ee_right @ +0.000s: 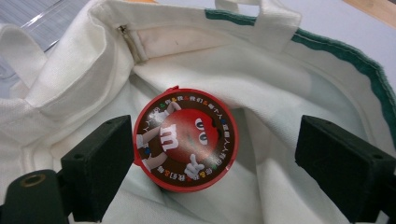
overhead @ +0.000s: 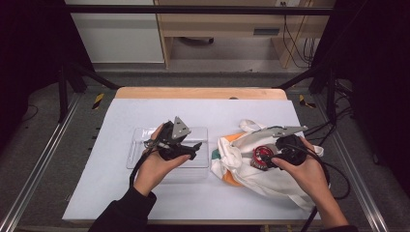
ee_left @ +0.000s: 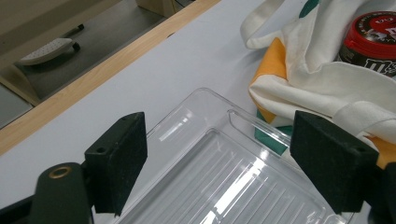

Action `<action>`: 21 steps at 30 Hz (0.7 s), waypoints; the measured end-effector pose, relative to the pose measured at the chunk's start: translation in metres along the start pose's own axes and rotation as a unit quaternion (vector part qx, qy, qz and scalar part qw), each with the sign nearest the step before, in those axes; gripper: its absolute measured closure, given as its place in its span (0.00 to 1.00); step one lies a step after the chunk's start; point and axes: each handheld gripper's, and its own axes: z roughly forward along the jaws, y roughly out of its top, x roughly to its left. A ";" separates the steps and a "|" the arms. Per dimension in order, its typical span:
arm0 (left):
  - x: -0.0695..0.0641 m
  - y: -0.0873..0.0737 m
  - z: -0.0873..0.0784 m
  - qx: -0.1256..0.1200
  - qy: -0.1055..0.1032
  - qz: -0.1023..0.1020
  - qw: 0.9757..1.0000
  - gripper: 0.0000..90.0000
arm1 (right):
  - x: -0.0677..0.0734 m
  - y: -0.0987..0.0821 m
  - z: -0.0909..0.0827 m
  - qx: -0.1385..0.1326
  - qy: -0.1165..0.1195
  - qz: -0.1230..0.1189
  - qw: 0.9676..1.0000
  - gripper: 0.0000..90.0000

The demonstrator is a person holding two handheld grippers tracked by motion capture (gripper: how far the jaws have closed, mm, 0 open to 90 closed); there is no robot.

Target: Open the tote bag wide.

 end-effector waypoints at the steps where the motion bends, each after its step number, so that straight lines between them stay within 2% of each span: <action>1: 0.002 -0.002 -0.002 0.000 0.001 -0.001 1.000 0.21 | 0.001 0.001 0.000 0.004 0.000 -0.001 1.000 0.14; 7: 0.011 -0.012 -0.003 -0.002 0.004 -0.017 1.000 0.20 | 0.002 0.006 0.002 0.017 0.009 -0.018 1.000 0.14; 11: 0.014 -0.015 -0.006 -0.001 0.006 -0.016 1.000 0.19 | 0.004 0.008 0.004 0.029 0.021 -0.029 0.999 0.13; 16: 0.016 -0.022 -0.012 0.001 0.010 -0.017 1.000 0.19 | 0.006 0.009 0.007 0.054 0.030 -0.030 0.998 0.13; 21: 0.022 -0.029 -0.022 -0.005 0.016 -0.030 0.999 0.18 | 0.003 0.011 0.004 0.060 0.038 -0.031 0.997 0.15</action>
